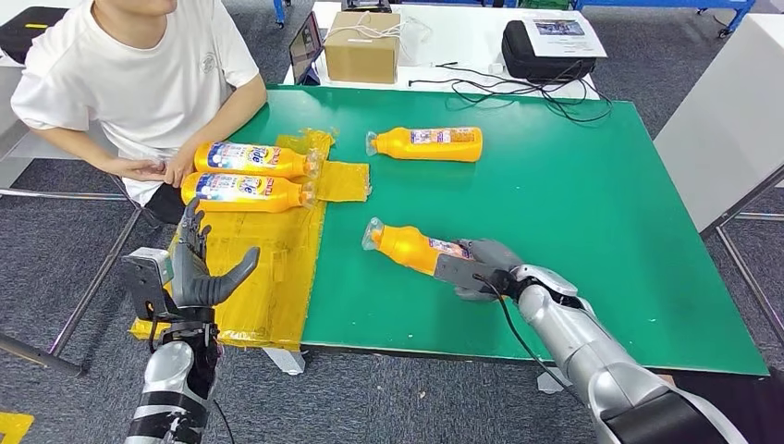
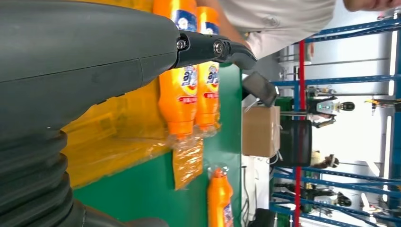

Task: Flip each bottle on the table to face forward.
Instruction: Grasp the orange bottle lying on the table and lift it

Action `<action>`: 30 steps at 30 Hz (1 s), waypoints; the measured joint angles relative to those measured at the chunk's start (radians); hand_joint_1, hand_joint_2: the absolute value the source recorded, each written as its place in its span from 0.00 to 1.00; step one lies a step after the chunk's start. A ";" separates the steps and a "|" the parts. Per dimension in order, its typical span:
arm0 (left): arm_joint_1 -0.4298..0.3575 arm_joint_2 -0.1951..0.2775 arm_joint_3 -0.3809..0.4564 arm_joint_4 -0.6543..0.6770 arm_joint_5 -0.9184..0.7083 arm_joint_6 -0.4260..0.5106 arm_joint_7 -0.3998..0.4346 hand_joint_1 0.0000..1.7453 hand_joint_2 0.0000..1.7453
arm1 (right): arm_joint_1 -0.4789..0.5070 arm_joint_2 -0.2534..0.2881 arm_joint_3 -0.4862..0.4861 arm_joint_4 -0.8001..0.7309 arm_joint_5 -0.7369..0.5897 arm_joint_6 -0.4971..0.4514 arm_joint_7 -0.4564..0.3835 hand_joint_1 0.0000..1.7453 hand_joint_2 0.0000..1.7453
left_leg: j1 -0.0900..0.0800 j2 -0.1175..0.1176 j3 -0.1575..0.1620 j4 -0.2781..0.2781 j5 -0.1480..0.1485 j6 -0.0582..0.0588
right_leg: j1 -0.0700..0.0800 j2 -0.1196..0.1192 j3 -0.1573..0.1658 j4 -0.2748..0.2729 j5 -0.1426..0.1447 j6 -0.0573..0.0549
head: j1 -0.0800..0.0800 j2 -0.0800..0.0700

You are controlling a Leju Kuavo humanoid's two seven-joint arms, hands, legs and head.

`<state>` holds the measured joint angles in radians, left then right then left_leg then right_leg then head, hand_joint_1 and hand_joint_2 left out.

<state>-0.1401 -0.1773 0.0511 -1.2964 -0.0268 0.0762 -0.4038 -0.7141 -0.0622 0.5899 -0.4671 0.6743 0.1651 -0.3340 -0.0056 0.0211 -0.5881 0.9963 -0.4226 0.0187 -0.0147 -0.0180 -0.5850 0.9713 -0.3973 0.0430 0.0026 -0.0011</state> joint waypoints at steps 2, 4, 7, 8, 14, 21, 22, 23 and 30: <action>-0.001 0.000 -0.004 0.014 0.009 -0.002 0.006 0.00 1.00 | 0.035 -0.001 -0.014 -0.030 -0.081 -0.007 -0.071 1.00 1.00 | 0.001 -0.001 0.000 0.000 0.000 0.000 | 0.001 0.000 0.001 0.000 0.000 0.000 | 0.001 0.000; -0.001 -0.006 -0.008 0.031 0.039 -0.013 0.019 0.00 0.50 | 0.114 0.019 -0.048 -0.104 -0.182 -0.015 -0.155 1.00 1.00 | 0.001 -0.001 0.000 0.000 0.000 -0.001 | 0.001 0.000 0.002 0.000 0.000 0.000 | 0.001 0.000; 0.025 -0.039 -0.027 0.055 0.084 0.000 0.036 0.00 0.50 | 0.303 0.086 -0.101 -0.316 -0.285 -0.072 -0.197 1.00 1.00 | 0.001 -0.002 -0.003 0.000 -0.002 -0.002 | 0.001 -0.001 -0.001 0.000 -0.001 0.000 | 0.000 0.000; 0.042 -0.054 -0.039 0.059 0.087 0.013 0.038 0.00 0.75 | 0.364 0.110 -0.115 -0.389 -0.309 -0.096 -0.198 1.00 1.00 | 0.001 -0.003 -0.005 0.000 -0.002 -0.002 | 0.001 -0.001 -0.003 0.001 -0.002 0.000 | 0.000 0.000; 0.176 -0.085 -0.157 0.031 0.193 -0.161 -0.019 0.00 1.00 | 0.565 0.186 -0.186 -0.656 -0.365 -0.176 -0.213 1.00 1.00 | 0.001 -0.006 -0.016 0.000 -0.002 -0.002 | 0.000 -0.003 -0.012 0.000 -0.003 -0.001 | 0.000 0.000; 0.243 -0.085 -0.210 -0.020 0.208 -0.212 -0.055 0.00 1.00 | 0.626 0.211 -0.215 -0.737 -0.368 -0.175 -0.225 1.00 1.00 | 0.000 -0.007 -0.016 0.000 -0.003 -0.001 | 0.000 -0.003 -0.012 -0.001 -0.004 0.001 | 0.000 0.000; 0.246 -0.085 -0.213 -0.023 0.208 -0.212 -0.055 0.00 1.00 | 0.629 0.213 -0.216 -0.742 -0.368 -0.174 -0.225 1.00 1.00 | 0.000 -0.007 -0.016 0.000 -0.003 -0.001 | 0.000 -0.003 -0.012 -0.001 -0.004 0.001 | 0.000 0.000; 0.248 -0.085 -0.216 -0.026 0.207 -0.213 -0.055 0.00 1.00 | 0.632 0.214 -0.217 -0.746 -0.368 -0.174 -0.226 1.00 1.00 | 0.000 -0.007 -0.016 0.000 -0.003 -0.001 | 0.000 -0.003 -0.012 -0.001 -0.004 0.001 | 0.000 0.000; 0.263 -0.085 -0.250 -0.047 0.120 -0.257 -0.132 0.00 1.00 | 0.640 0.228 -0.218 -0.761 -0.357 -0.171 -0.235 1.00 1.00 | 0.000 -0.006 -0.016 0.000 -0.002 -0.001 | 0.000 -0.003 -0.012 0.000 -0.004 0.001 | 0.000 0.000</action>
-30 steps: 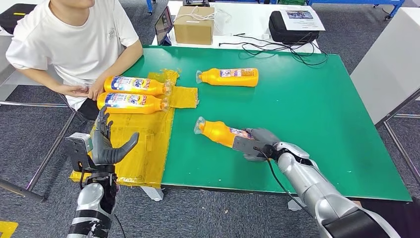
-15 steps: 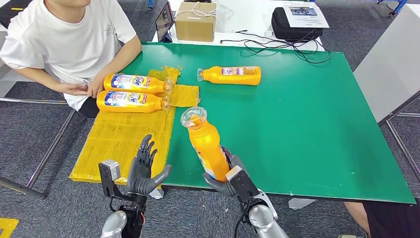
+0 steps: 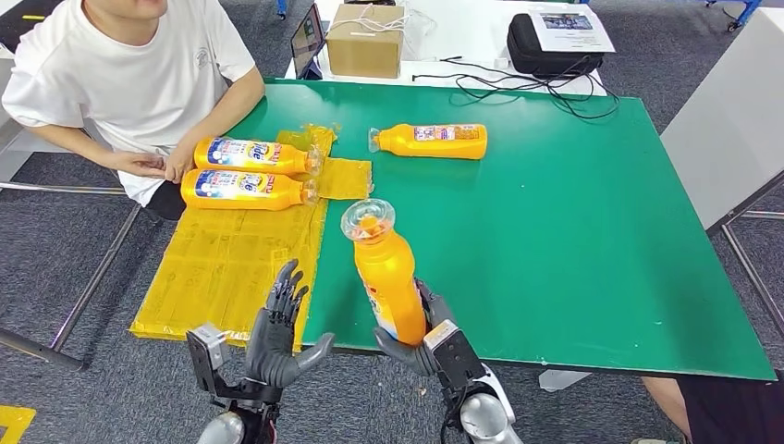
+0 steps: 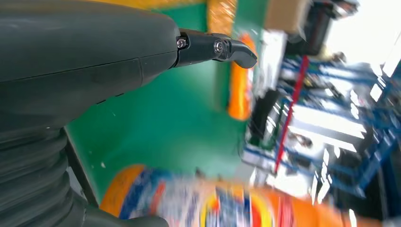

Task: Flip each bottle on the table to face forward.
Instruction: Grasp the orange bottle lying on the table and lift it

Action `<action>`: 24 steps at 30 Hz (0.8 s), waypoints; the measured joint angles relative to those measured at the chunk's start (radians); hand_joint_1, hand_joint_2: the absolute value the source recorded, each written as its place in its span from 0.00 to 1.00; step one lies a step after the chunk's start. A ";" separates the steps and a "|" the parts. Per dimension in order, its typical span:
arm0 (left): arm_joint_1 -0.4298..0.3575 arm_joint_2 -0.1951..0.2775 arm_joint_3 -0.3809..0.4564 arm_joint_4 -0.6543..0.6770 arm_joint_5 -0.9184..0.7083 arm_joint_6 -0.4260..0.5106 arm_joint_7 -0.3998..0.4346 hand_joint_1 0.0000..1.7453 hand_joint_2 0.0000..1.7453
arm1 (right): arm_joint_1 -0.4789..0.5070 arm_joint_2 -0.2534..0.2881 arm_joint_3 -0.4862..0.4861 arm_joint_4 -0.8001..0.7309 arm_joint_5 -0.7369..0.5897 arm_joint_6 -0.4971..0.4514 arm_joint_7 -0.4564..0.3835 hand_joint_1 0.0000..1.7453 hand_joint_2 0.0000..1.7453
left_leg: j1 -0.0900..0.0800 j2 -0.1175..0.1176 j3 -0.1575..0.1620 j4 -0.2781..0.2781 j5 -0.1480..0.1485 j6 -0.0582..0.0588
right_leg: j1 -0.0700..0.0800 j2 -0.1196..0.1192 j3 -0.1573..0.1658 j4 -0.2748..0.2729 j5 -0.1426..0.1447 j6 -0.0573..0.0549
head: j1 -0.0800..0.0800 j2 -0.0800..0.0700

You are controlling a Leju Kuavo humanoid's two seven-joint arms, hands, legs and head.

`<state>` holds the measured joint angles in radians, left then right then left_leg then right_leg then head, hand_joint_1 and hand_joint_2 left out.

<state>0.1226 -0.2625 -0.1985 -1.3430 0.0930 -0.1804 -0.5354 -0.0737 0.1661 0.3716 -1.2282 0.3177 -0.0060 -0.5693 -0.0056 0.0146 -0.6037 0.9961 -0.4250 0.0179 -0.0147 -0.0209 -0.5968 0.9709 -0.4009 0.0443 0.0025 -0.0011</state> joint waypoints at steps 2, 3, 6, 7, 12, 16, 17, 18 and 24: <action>0.003 0.000 -0.021 -0.014 -0.019 -0.023 -0.025 0.00 1.00 | -0.002 0.005 0.000 0.000 0.013 -0.008 -0.002 1.00 1.00 | 0.000 0.000 0.000 0.000 0.000 0.000 | 0.000 0.000 0.000 0.000 0.000 0.000 | 0.000 0.000; 0.004 0.001 -0.029 -0.021 -0.020 -0.034 -0.029 0.00 1.00 | -0.004 0.006 0.000 0.000 0.022 -0.013 -0.002 1.00 1.00 | 0.000 0.000 0.000 0.000 0.000 0.000 | 0.000 0.000 0.000 0.000 0.000 0.000 | 0.000 0.000; 0.004 0.003 -0.040 -0.034 -0.012 -0.056 -0.017 0.00 1.00 | -0.015 0.007 0.004 0.004 0.062 -0.022 0.000 1.00 1.00 | 0.000 0.000 0.000 0.000 0.000 0.000 | 0.000 0.000 0.000 0.000 0.000 0.000 | 0.000 0.000; 0.004 0.004 -0.041 -0.035 -0.006 -0.064 -0.005 0.00 1.00 | -0.018 0.007 0.010 0.006 0.075 -0.016 0.000 1.00 1.00 | 0.000 0.000 0.000 0.000 0.000 0.000 | 0.000 0.000 0.000 0.000 0.000 0.000 | 0.000 0.000; -0.002 0.005 -0.039 -0.029 0.031 -0.107 0.035 0.00 1.00 | -0.028 0.011 0.051 0.022 0.098 0.017 0.001 1.00 1.00 | 0.000 0.000 0.000 0.000 0.000 0.000 | 0.000 0.000 0.000 0.000 0.000 0.000 | 0.000 0.000; -0.005 0.007 -0.039 -0.016 0.048 -0.127 0.061 0.00 1.00 | -0.037 0.012 0.076 0.036 0.130 0.017 0.014 1.00 1.00 | 0.000 0.000 0.000 0.000 0.000 0.000 | 0.000 0.000 0.000 0.000 0.000 0.000 | 0.000 0.000; -0.006 0.007 -0.039 -0.011 0.052 -0.134 0.068 0.00 1.00 | -0.041 0.011 0.087 0.041 0.149 0.015 0.022 1.00 1.00 | 0.000 0.000 0.000 0.000 0.000 0.000 | 0.000 0.000 0.000 0.000 0.000 0.000 | 0.000 0.000; -0.006 0.008 -0.040 -0.006 0.055 -0.139 0.074 0.00 1.00 | -0.044 0.010 0.100 0.047 0.169 0.011 0.032 1.00 1.00 | 0.000 0.000 0.000 0.000 0.000 0.000 | 0.000 0.000 0.000 0.000 0.000 0.000 | 0.000 0.000; -0.023 0.009 -0.044 0.040 0.078 -0.133 0.130 0.00 1.00 | -0.078 0.006 0.184 0.125 0.252 -0.020 0.064 1.00 1.00 | 0.000 0.000 0.000 0.000 0.000 0.000 | 0.000 0.000 0.000 0.000 0.000 0.000 | 0.000 0.000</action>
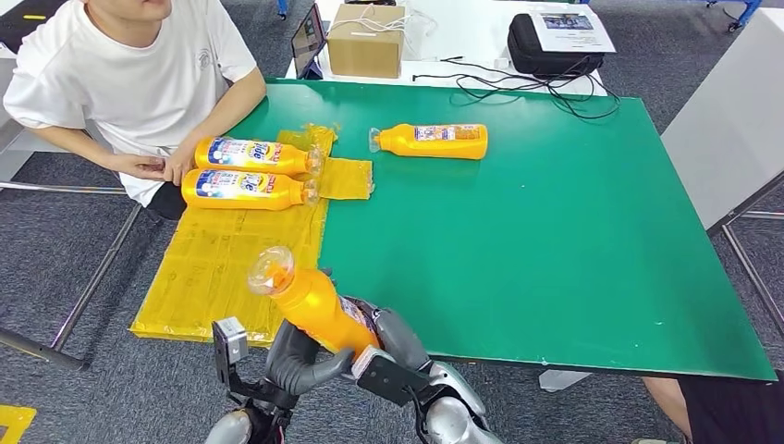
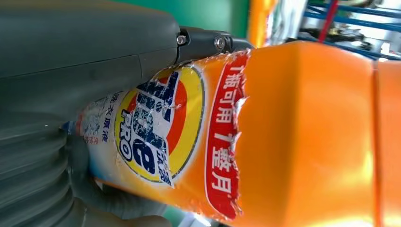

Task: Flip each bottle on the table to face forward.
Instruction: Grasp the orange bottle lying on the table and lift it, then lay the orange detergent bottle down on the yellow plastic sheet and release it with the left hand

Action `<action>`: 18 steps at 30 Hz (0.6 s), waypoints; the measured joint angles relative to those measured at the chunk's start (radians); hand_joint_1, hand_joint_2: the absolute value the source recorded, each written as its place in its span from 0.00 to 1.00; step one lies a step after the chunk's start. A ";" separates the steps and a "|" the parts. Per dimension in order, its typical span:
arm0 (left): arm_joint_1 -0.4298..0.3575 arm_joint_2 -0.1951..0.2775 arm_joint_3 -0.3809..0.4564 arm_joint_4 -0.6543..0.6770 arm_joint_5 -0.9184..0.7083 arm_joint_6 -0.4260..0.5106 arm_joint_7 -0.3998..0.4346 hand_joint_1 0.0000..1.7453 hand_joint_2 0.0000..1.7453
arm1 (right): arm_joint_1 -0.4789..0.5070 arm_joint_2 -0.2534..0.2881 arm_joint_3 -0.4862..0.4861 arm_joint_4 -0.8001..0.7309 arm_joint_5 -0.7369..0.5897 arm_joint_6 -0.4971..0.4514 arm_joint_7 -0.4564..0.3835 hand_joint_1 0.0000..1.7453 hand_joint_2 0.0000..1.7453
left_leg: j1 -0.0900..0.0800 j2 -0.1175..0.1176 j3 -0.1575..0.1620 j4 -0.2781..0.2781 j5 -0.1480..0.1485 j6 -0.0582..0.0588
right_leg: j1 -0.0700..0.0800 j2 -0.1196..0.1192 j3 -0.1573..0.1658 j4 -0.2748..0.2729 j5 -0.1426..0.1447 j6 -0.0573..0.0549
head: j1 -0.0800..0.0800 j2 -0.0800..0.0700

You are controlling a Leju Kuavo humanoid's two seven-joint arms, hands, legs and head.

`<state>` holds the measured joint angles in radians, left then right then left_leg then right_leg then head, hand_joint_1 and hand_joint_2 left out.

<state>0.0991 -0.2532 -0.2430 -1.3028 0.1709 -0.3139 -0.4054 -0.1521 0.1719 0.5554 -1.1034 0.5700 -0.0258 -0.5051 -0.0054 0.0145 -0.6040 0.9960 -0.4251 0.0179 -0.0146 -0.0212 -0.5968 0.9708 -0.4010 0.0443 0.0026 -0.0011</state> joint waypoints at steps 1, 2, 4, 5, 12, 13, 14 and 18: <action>-0.005 0.000 0.000 0.010 0.000 0.008 0.012 0.00 1.00 | -0.004 -0.001 0.010 0.012 0.006 -0.007 0.000 1.00 1.00 | 0.000 0.000 0.000 0.000 0.000 0.000 | 0.000 0.000 0.000 0.000 0.000 0.000 | 0.000 0.000; -0.010 0.001 0.000 0.019 0.000 0.015 0.021 0.00 1.00 | -0.009 -0.001 0.018 0.022 0.011 -0.013 0.001 1.00 1.00 | 0.000 0.000 0.000 0.000 0.000 0.000 | 0.000 0.000 0.000 0.000 0.000 0.000 | 0.000 0.000; -0.017 0.004 0.000 0.035 -0.001 0.024 0.031 0.00 1.00 | -0.020 -0.001 0.034 0.043 0.018 -0.016 0.005 1.00 1.00 | 0.000 0.000 0.000 0.000 0.000 0.000 | 0.000 0.000 0.000 0.000 0.000 0.000 | 0.000 0.000; -0.020 0.005 0.000 0.041 0.002 0.025 0.034 0.00 1.00 | -0.026 0.000 0.042 0.055 0.021 -0.014 0.007 1.00 1.00 | 0.000 0.000 0.000 0.000 0.000 0.000 | 0.000 0.000 0.000 0.000 0.000 0.000 | 0.000 0.000; -0.025 0.021 0.004 0.067 0.023 0.025 0.065 0.03 1.00 | -0.078 0.017 0.105 0.150 0.057 -0.032 0.043 0.81 1.00 | 0.000 0.000 0.000 0.000 0.000 0.000 | 0.000 0.000 0.000 0.000 0.000 0.000 | 0.000 0.000; -0.026 0.023 0.005 0.071 0.027 0.027 0.071 0.28 1.00 | -0.083 0.019 0.112 0.160 0.058 -0.035 0.051 0.56 1.00 | 0.000 0.000 0.000 0.000 0.000 0.000 | 0.000 0.000 0.000 0.000 0.000 0.000 | 0.000 0.000; -0.026 0.025 0.006 0.074 0.032 0.031 0.079 0.53 1.00 | -0.089 0.020 0.119 0.171 0.059 -0.040 0.057 0.31 1.00 | 0.000 0.000 0.000 0.000 0.000 0.000 | 0.000 0.000 0.000 0.000 0.000 0.000 | 0.000 0.000; -0.035 0.026 0.007 0.079 0.055 0.095 0.131 1.00 1.00 | -0.102 0.037 0.141 0.210 0.062 -0.107 0.072 0.00 0.50 | 0.000 0.000 0.000 0.000 0.000 0.000 | 0.000 0.000 0.000 0.000 0.000 0.000 | 0.000 0.000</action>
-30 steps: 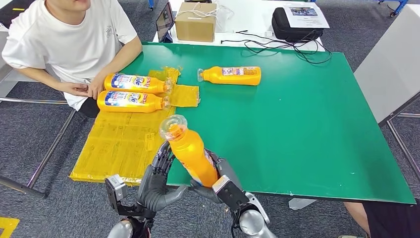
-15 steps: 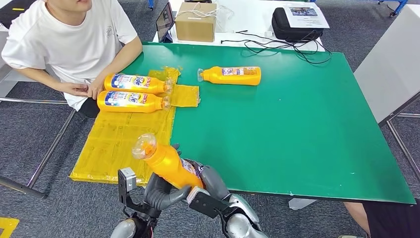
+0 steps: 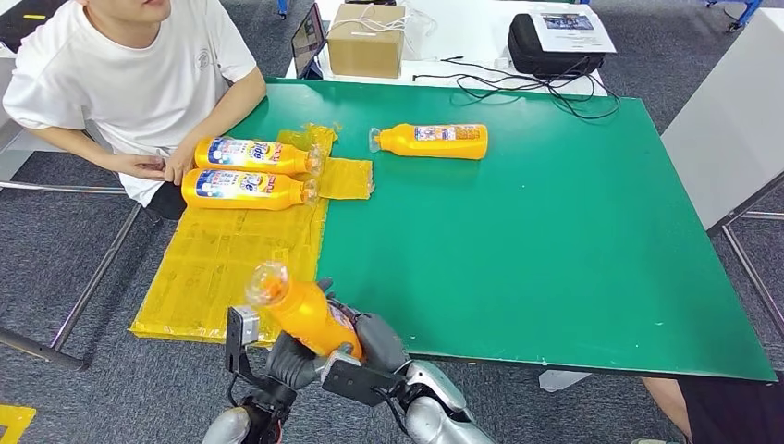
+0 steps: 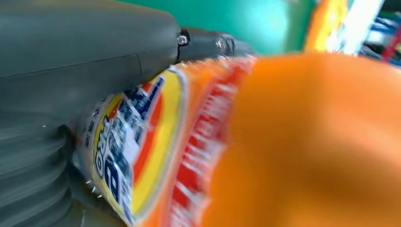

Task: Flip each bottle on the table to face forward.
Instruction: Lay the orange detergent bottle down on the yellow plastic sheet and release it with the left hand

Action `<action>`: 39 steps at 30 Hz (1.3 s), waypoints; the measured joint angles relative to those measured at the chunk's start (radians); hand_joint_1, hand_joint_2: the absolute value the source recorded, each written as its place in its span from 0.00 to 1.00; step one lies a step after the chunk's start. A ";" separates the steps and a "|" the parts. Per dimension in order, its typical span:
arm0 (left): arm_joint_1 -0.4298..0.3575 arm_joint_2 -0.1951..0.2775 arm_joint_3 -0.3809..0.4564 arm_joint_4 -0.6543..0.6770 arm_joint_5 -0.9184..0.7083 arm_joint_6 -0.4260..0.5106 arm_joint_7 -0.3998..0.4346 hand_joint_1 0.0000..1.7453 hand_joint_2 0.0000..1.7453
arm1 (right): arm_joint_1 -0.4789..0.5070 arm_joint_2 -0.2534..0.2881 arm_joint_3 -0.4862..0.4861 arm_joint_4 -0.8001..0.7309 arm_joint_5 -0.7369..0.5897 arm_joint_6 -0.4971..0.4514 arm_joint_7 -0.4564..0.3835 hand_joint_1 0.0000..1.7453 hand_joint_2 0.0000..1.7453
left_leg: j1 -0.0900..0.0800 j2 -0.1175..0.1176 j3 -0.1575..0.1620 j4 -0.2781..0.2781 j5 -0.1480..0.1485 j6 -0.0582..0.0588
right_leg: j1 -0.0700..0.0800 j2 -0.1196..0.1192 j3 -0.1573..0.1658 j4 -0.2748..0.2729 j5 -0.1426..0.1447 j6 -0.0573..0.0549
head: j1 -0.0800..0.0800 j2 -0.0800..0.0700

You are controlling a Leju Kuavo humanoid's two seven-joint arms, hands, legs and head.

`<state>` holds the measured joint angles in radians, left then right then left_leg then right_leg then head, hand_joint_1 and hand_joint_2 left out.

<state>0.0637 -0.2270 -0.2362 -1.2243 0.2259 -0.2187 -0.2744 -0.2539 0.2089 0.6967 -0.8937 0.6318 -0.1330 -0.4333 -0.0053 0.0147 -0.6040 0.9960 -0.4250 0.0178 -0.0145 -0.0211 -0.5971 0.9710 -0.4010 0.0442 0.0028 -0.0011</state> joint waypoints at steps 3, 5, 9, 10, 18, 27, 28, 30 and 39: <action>-0.007 -0.001 0.001 0.001 0.035 0.022 0.017 1.00 1.00 | -0.001 0.016 0.011 0.014 0.009 -0.050 0.015 0.00 0.00 | 0.000 0.000 0.000 0.000 0.000 0.000 | 0.000 0.000 0.000 0.000 0.000 0.000 | 0.000 0.000; -0.009 -0.001 0.003 0.001 0.058 0.023 0.017 1.00 1.00 | -0.001 0.027 0.013 0.020 0.011 -0.091 0.021 0.00 0.00 | 0.000 0.000 0.000 0.000 0.000 0.000 | 0.000 0.000 0.000 0.000 0.000 0.000 | 0.000 0.000; -0.012 -0.001 0.007 -0.013 0.086 0.041 0.014 1.00 1.00 | 0.003 0.048 0.013 0.025 0.016 -0.191 0.018 0.00 0.00 | 0.000 0.000 0.000 0.000 0.000 0.000 | 0.000 0.000 0.000 0.000 0.000 0.000 | 0.000 0.000; -0.013 -0.001 0.007 -0.017 0.089 0.052 0.014 1.00 1.00 | 0.005 0.052 0.013 0.025 0.020 -0.211 0.017 0.00 0.00 | 0.000 0.000 0.000 0.000 0.000 0.000 | 0.000 0.000 0.000 0.000 0.000 0.000 | 0.000 0.000; -0.025 -0.001 0.016 -0.047 0.078 0.114 0.013 1.00 1.00 | 0.006 0.063 0.013 0.027 0.058 -0.294 0.012 0.00 0.00 | 0.000 0.000 0.000 0.000 0.000 0.000 | 0.000 0.000 0.000 0.000 0.000 0.000 | 0.000 0.000; -0.053 0.004 0.026 -0.062 0.027 0.167 0.005 1.00 1.00 | -0.001 0.073 0.017 0.029 0.076 -0.334 0.011 0.00 0.00 | 0.000 0.000 0.000 0.000 0.000 0.000 | 0.000 0.000 0.000 0.000 0.000 0.000 | 0.000 0.000; -0.058 0.007 0.026 -0.062 -0.013 0.191 -0.003 1.00 1.00 | -0.003 0.073 0.019 0.029 0.083 -0.343 0.010 0.00 0.00 | 0.000 0.000 0.000 0.000 0.000 0.000 | 0.000 0.000 0.000 0.000 0.000 0.000 | 0.000 0.000; -0.086 0.023 0.026 -0.061 -0.150 0.263 -0.019 1.00 1.00 | -0.009 0.074 0.027 0.028 0.106 -0.362 0.007 0.00 0.00 | 0.000 0.000 0.000 0.000 0.001 0.000 | 0.000 0.000 0.000 0.000 0.000 0.000 | 0.000 0.000; -0.366 0.138 0.073 0.070 -0.709 0.335 0.046 1.00 1.00 | -0.019 0.074 0.046 -0.038 0.131 -0.306 0.020 0.00 0.00 | 0.001 0.000 0.001 0.000 0.004 -0.001 | 0.001 -0.001 -0.001 0.001 0.003 -0.003 | 0.000 0.000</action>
<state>-0.3021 -0.0894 -0.1636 -1.1542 -0.4828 0.1165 -0.2286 -0.2729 0.2832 0.7427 -0.9321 0.7626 -0.4395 -0.4135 -0.0044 0.0148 -0.6034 0.9961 -0.4210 0.0167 -0.0138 -0.0217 -0.5976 0.9725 -0.3983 0.0414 0.0030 -0.0011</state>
